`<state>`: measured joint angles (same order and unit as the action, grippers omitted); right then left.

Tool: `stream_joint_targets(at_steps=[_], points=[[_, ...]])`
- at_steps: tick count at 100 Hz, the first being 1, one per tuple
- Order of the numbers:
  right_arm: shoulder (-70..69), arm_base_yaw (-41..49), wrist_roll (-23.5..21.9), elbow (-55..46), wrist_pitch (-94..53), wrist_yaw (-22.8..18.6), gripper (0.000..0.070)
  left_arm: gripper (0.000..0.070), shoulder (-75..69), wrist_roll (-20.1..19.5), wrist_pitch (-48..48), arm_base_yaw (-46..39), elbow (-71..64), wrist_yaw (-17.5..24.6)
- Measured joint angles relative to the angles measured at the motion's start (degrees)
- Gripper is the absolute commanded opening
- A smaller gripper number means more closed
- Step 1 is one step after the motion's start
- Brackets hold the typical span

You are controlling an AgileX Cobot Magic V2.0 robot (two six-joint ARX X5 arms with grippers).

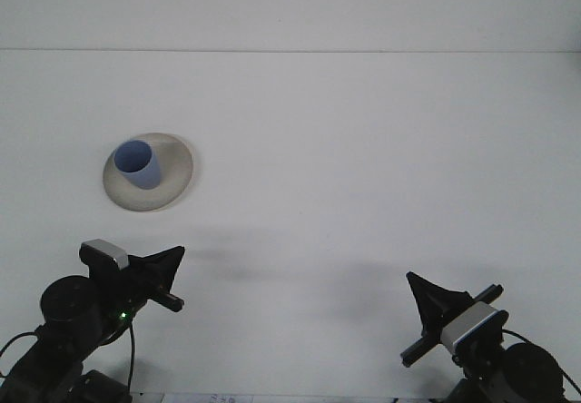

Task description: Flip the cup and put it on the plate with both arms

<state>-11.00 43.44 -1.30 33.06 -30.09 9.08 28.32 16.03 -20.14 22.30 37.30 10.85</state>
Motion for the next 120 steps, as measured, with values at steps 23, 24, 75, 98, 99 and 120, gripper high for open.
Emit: stream_joint_targets(at_steps=[23,24,75,98,99,120], points=[[0.0,0.0,0.0,0.0,0.0,-0.02,0.0004,0.0013,-0.33,-0.72,-0.17,-0.09,0.0,-0.22],[0.0,0.0,0.0,0.0,0.0,0.0,0.0004,0.0013,-0.44,-1.07,-0.24,-0.15,0.0,-0.44],[0.0,0.0,0.0,0.0,0.0,0.0,0.0004,0.0014,-24.87,-16.96,18.14,-19.21,-31.41,-24.79],[0.0,0.0,-0.02,0.0,0.0,0.0,0.0004,0.0014,-28.0,-18.1,19.54,-20.17,-35.36,-24.85],[0.0,0.0,0.0,0.0,0.0,0.0,0.0004,0.0014,-28.02,-18.12,19.69,-20.17,-35.36,-24.83],[0.0,0.0,0.0,0.0,0.17,0.0,0.0004,0.0014,-28.02,-18.25,20.37,-20.17,-35.39,-24.85]])
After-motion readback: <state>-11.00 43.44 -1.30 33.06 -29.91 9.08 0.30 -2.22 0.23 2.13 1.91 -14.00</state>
